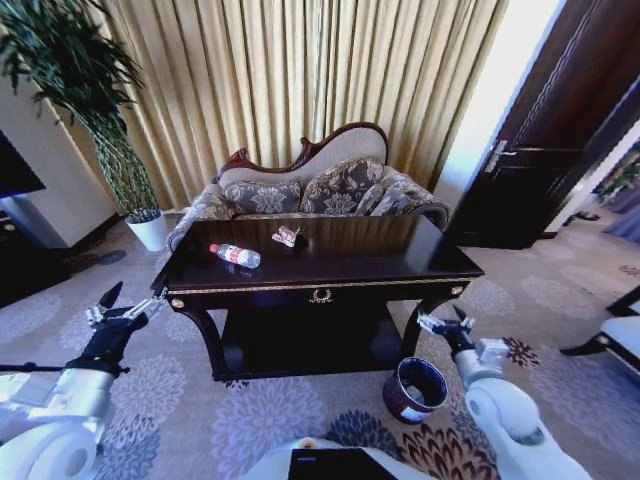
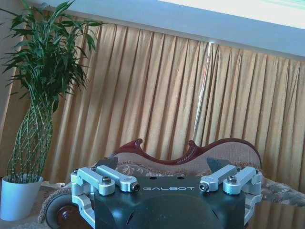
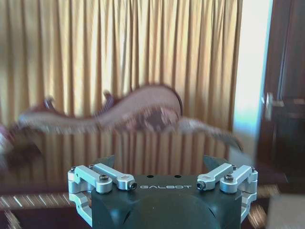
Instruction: Move to the front of the table and place the trash on the table into the trash bin.
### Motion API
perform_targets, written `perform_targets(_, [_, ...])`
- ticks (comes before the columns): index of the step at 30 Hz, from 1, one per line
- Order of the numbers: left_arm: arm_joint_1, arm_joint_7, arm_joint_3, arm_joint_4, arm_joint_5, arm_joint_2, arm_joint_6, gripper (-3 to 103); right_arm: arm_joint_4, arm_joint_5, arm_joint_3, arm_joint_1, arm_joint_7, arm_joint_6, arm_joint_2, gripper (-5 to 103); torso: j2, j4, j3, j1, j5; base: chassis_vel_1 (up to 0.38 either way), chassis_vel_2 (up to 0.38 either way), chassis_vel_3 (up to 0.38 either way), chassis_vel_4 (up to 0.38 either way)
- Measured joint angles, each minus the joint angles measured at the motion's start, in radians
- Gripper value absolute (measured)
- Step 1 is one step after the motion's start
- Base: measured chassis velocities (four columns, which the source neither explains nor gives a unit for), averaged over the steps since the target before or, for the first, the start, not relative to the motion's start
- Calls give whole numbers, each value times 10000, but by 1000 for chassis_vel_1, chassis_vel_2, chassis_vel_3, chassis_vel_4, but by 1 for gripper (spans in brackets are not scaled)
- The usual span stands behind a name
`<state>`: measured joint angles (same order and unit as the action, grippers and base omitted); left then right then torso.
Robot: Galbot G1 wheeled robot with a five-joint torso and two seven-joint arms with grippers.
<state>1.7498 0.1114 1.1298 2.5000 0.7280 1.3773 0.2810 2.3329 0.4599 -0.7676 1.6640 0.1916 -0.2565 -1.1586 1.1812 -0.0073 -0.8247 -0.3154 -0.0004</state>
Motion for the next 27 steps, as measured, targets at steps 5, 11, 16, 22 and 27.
perform_targets(5, [9, 12, 32, 0, 8, -3, 0, 100, 1125, -191, 358, 125, 306, -195, -194, 100, 0, -1, 0, 0, 2, 0, 0, 0, 0])
perform_targets(11, [-8, 12, 34, 0, 18, -23, 0, 100, 1522, -141, 528, 206, 275, -577, -118, 100, 0, -1, 0, 0, 5, 0, 0, 0, 0])
perform_targets(16, [-29, 12, 48, 0, 31, -78, 14, 100, 1509, -129, 551, 218, 213, -603, 13, 100, 0, -1, 0, 0, 4, 0, 0, 0, 0])
perform_targets(22, [-27, 10, 65, 0, 44, -108, 19, 100, 1460, -129, 753, 204, 212, -602, -25, 100, 1, -2, 0, 1, 4, -7, 11, 9, -7])
perform_targets(27, [-34, 10, 70, 0, 45, -138, 20, 100, 1449, -162, 848, 198, 212, -592, -90, 100, 0, 0, 0, 0, 4, -73, 87, 75, -65])
